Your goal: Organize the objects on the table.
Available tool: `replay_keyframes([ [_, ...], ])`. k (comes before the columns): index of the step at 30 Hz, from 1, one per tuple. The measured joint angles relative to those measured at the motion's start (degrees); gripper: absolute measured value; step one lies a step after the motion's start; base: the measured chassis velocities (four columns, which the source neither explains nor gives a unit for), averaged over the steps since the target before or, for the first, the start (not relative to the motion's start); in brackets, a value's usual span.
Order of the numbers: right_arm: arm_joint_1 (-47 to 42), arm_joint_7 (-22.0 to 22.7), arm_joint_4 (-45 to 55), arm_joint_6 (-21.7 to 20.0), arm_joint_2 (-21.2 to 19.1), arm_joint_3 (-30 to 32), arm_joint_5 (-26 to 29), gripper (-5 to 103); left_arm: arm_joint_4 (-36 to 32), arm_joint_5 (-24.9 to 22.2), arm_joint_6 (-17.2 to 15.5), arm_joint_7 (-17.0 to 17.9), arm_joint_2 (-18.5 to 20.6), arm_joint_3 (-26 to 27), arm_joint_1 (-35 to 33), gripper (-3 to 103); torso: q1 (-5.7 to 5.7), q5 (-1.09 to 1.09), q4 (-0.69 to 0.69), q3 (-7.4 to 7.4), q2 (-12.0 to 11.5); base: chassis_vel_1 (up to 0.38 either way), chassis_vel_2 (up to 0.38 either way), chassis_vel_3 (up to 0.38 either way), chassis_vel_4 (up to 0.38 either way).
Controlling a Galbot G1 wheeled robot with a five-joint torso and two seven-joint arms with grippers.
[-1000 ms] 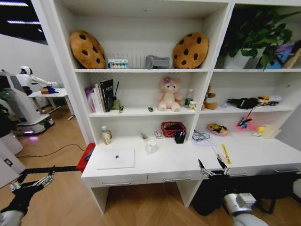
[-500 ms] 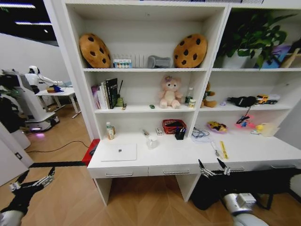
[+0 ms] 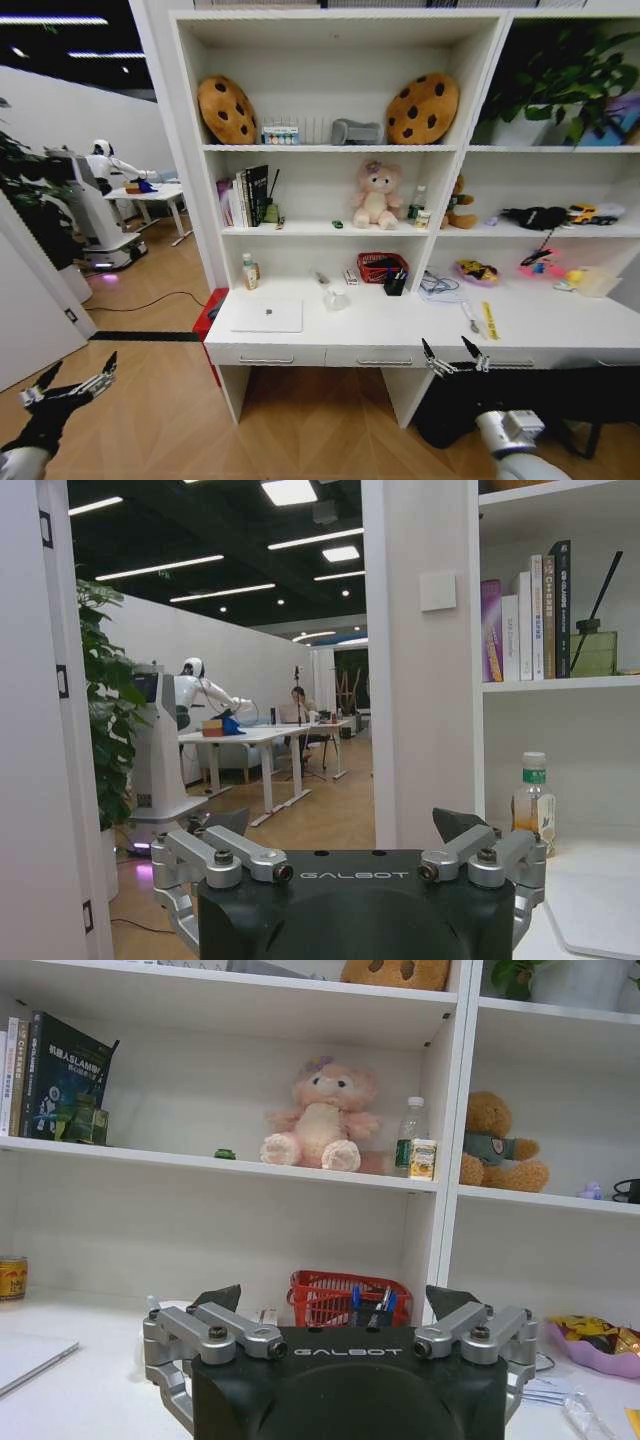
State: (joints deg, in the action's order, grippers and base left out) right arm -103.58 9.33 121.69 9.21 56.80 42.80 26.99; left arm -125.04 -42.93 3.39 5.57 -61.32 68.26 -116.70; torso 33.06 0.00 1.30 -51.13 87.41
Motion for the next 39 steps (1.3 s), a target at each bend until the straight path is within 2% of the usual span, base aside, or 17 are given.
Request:
replay_keyframes([
  [24, 0.0, 0.0, 0.0, 0.0, 0.0, 0.0, 0.0, 100, 0.0, 0.0, 0.0, 0.0, 0.0, 0.0, 0.0, 100, -0.01, -0.01, 0.0, 0.0, 0.0, 0.005, -0.008, -0.004, 0.008],
  [35, 0.0, 0.0, 0.0, 0.0, 0.0, 0.0, 0.0, 100, 0.0, 0.0, 0.0, 0.0, 0.0, 0.0, 0.0, 100, -0.01, 0.01, 0.01, 0.0, 0.0, 0.142, -0.133, -0.135, 0.132],
  [38, 0.0, 0.0, 0.0, 0.0, 0.0, 0.0, 0.0, 100, 0.0, 0.0, 0.0, 0.0, 0.0, 0.0, 0.0, 100, -0.03, -0.06, 0.01, 0.02, 0.0, 0.187, -0.201, -0.144, 0.193],
  [39, 0.0, 0.0, 0.0, 0.0, 0.0, 0.0, 0.0, 100, 0.0, 0.0, 0.0, 0.0, 0.0, 0.0, 0.0, 100, -0.05, 0.04, 0.0, 0.02, 0.0, 0.17, -0.168, -0.128, 0.145],
])
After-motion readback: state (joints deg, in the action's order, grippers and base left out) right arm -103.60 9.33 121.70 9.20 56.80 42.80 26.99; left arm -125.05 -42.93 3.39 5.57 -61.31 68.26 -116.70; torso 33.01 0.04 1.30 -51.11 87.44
